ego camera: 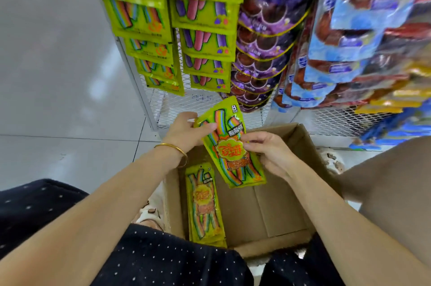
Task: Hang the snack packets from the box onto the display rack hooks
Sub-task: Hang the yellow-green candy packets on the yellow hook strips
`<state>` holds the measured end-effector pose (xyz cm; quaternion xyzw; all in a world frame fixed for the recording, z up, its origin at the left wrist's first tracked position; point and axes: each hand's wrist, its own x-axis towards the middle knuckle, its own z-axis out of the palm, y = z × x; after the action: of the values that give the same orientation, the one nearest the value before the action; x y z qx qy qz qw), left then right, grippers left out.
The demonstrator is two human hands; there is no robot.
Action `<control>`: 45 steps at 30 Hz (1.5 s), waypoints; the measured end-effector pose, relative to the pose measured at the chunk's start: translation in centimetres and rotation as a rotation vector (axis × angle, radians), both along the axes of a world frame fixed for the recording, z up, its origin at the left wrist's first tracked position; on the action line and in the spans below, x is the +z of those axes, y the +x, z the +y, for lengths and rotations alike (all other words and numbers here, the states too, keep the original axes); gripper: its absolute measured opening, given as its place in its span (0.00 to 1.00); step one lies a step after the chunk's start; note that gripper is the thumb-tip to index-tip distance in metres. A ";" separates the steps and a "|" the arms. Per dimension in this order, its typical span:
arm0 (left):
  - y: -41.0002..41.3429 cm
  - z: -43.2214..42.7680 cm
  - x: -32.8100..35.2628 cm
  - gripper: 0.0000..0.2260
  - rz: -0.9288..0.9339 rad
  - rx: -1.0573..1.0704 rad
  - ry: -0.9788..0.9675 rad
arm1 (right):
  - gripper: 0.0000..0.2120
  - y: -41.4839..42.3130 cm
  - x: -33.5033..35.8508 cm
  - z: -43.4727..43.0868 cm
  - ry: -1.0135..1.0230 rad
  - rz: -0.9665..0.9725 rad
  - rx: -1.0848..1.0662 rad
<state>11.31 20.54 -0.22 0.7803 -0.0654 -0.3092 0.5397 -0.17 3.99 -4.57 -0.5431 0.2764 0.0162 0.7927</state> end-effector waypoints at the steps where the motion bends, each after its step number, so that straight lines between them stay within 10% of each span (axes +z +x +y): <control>1: 0.0 -0.3 0.9 0.25 -0.017 0.023 -0.044 | 0.11 -0.2 1.2 -0.2 -0.015 -0.034 0.006; 17: 1.1 1.7 28.4 0.19 -0.696 -0.147 -0.218 | 0.11 3.9 31.3 3.0 -0.949 -0.878 -0.146; 25: 7.9 0.0 44.9 0.04 -1.224 0.179 -0.342 | 0.12 9.9 46.1 3.7 -1.122 -1.097 -0.301; 45: 17.0 -1.3 52.7 0.16 -1.185 0.475 -0.452 | 0.12 21.5 55.3 6.3 -1.485 -0.992 -0.627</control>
<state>28.34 19.22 52.51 0.6791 -0.2401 0.3192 0.6159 21.30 10.27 50.74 -0.7546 -0.0193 -0.6106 0.2394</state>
